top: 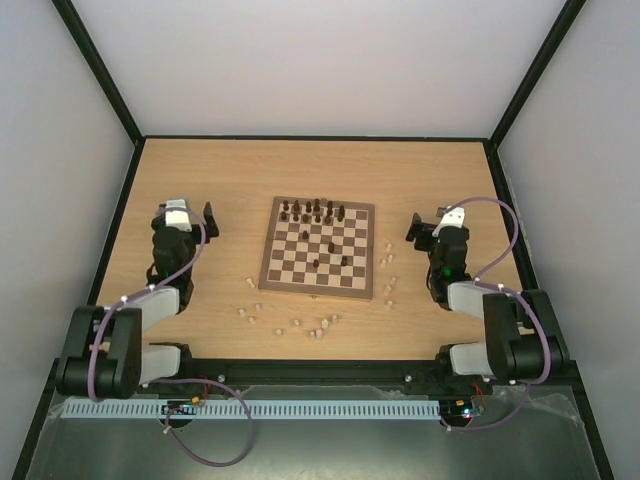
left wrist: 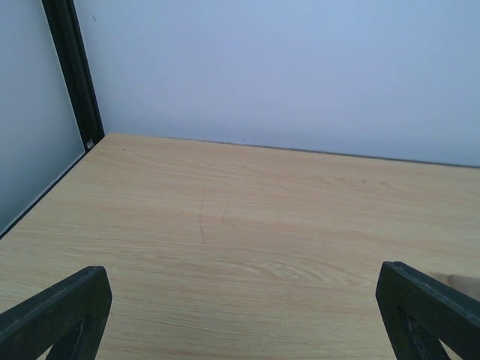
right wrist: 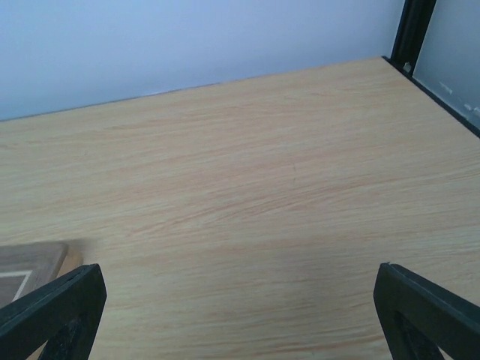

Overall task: Set up the chess pieces on the board
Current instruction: Pick up the chess piece from the chessboard.

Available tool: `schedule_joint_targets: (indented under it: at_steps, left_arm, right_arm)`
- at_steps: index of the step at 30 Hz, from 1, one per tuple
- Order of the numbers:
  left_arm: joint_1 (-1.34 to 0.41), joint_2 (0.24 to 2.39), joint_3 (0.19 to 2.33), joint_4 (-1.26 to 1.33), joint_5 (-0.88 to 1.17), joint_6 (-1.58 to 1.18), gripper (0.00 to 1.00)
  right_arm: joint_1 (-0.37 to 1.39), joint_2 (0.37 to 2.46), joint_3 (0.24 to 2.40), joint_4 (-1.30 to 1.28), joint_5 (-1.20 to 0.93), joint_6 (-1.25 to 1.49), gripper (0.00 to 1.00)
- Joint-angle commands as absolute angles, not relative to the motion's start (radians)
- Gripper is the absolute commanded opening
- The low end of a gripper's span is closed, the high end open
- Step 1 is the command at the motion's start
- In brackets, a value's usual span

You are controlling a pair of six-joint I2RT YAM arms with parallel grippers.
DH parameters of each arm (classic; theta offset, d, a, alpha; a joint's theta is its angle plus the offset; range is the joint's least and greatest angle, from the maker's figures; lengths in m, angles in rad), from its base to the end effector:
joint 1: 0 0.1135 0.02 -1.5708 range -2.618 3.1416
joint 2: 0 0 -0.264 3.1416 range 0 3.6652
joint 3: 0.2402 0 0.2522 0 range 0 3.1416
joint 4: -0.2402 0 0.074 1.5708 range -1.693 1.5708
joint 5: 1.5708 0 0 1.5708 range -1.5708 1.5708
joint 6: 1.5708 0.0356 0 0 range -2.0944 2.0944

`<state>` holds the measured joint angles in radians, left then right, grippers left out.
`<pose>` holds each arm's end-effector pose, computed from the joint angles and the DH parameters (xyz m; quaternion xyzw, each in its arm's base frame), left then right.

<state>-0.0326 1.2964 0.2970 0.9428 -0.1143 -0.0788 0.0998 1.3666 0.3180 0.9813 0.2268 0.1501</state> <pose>0.2406 -0.0038 0.1878 -0.0560 0.7245 0.0033 0.6869 0.2487 0.0169 0.1823 0.0955 0.7236 0.0025 0.6835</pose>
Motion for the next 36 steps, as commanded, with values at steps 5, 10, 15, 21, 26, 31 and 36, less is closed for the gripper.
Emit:
schedule_joint_targets:
  at_steps: [5,10,15,21,26,31,36]
  left_arm:
    - [-0.09,1.03,0.314,0.716,-0.139,-0.108,1.0]
    - [-0.106,0.894,0.354,0.593,-0.101,-0.15,1.0]
    - [-0.134,0.808,0.439,0.44,-0.068,-0.176,1.0]
    - [-0.137,0.762,0.544,0.251,-0.075,-0.373,1.0]
    - [-0.138,0.77,0.598,0.144,-0.03,-0.469,1.0]
    - [-0.168,0.775,0.601,0.136,0.029,-0.514,1.0]
    - [-0.197,0.79,0.621,0.171,0.165,-0.517,1.0]
  right_arm:
    - [0.119,1.103,0.363,0.691,0.226,0.16,0.99]
    - [0.119,0.942,0.427,0.546,0.185,0.236,0.99]
    - [0.12,0.922,0.545,0.384,0.1,0.367,0.99]
    - [0.12,0.993,0.638,0.263,-0.102,0.443,0.99]
    - [0.119,1.008,0.657,0.251,-0.303,0.475,0.99]
    - [0.118,0.97,0.639,0.191,-0.256,0.602,0.99]
    - [0.119,0.957,0.663,0.163,-0.359,0.61,0.98]
